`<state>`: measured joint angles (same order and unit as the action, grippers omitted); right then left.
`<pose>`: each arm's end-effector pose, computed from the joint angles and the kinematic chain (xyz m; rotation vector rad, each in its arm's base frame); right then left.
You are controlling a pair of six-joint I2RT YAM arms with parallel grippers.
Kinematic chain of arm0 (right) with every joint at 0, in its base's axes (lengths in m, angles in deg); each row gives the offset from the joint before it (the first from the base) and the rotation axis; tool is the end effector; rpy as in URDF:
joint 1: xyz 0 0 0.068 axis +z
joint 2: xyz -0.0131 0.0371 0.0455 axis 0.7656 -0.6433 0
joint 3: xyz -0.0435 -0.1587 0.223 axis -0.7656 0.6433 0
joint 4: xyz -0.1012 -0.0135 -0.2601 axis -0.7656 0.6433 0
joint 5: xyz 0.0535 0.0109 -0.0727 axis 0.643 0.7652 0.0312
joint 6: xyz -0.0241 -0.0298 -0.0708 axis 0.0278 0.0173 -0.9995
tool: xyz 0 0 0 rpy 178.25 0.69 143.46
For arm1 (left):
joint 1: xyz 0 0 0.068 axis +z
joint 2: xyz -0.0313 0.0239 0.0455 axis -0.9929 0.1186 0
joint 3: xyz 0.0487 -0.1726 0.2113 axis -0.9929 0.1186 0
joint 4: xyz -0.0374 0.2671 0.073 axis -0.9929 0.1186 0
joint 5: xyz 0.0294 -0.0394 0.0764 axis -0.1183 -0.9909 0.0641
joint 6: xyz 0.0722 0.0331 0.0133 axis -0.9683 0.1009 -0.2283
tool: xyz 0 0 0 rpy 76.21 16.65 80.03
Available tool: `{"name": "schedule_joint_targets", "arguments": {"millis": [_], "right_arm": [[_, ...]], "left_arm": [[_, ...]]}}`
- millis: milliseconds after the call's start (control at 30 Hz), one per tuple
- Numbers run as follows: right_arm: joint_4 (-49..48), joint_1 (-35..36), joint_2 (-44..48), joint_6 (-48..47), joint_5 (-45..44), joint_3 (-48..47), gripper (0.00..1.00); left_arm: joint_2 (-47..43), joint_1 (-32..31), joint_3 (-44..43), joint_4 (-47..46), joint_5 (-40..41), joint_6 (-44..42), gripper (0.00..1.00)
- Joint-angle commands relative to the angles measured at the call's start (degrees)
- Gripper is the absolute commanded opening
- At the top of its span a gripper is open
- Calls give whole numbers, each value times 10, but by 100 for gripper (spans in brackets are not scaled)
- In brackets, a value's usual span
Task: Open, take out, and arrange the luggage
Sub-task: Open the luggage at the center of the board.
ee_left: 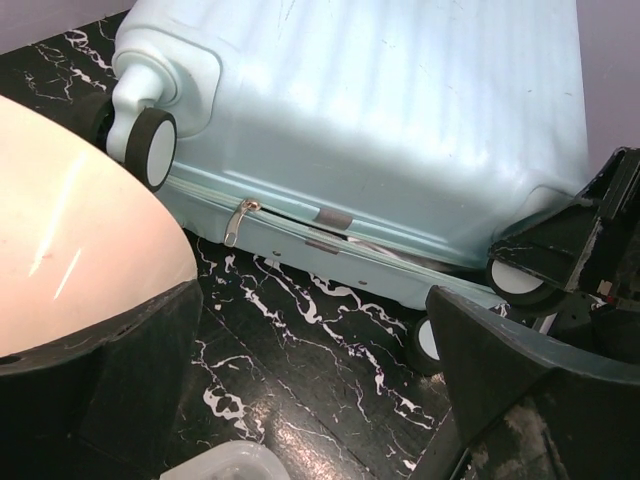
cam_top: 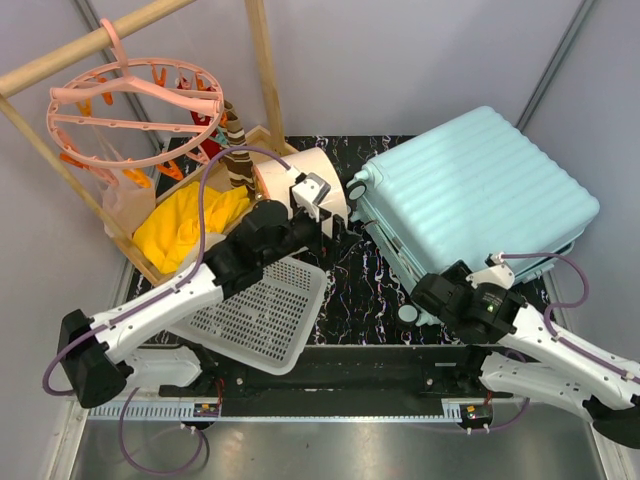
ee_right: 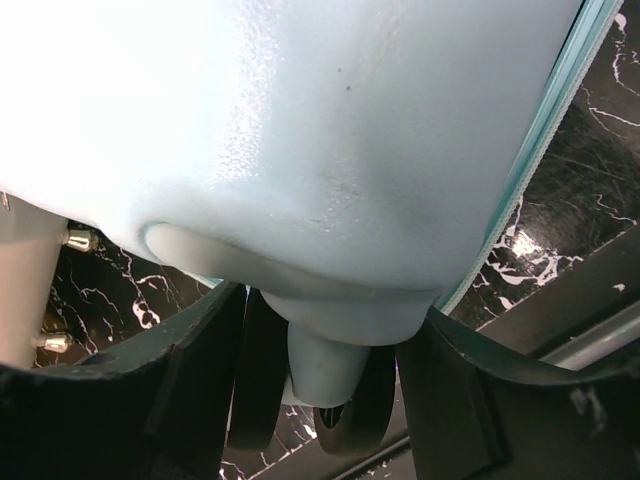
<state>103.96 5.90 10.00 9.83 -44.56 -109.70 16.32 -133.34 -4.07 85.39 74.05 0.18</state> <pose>0.1163 0.0835 0.2531 0.9361 2.1132 0.1146 0.2099 -0.2566 0.3506 0.6145 1.7418 -0.8358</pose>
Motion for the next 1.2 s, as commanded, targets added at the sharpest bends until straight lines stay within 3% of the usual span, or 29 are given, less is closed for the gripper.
{"name": "schedule_joint_targets", "arguments": {"millis": [0,133,233,267,300,533,633,867,1167], "right_arm": [[-39,0,-2,5,-54,23,63],[-75,0,-20,-6,-46,59,63],[-74,0,-21,-9,-57,68,38],[-73,0,-3,-21,-61,66,25],[-70,0,10,-27,-68,64,0],[-66,0,149,-231,-168,-16,0],[-52,0,178,-269,-194,-58,0],[69,0,178,-209,-222,-102,0],[184,0,215,-128,-243,-121,0]], "left_arm": [[-28,5,12,-7,10,-9,99],[-31,5,14,-7,9,-7,99],[-34,5,15,-8,5,-4,99],[-36,5,16,-7,6,-4,99],[-39,5,17,-7,8,-5,99],[-42,6,19,-13,8,-4,99],[-30,6,19,-17,-3,-3,99],[44,-27,5,-50,-24,-5,99],[182,-93,21,-181,59,38,96]]}}
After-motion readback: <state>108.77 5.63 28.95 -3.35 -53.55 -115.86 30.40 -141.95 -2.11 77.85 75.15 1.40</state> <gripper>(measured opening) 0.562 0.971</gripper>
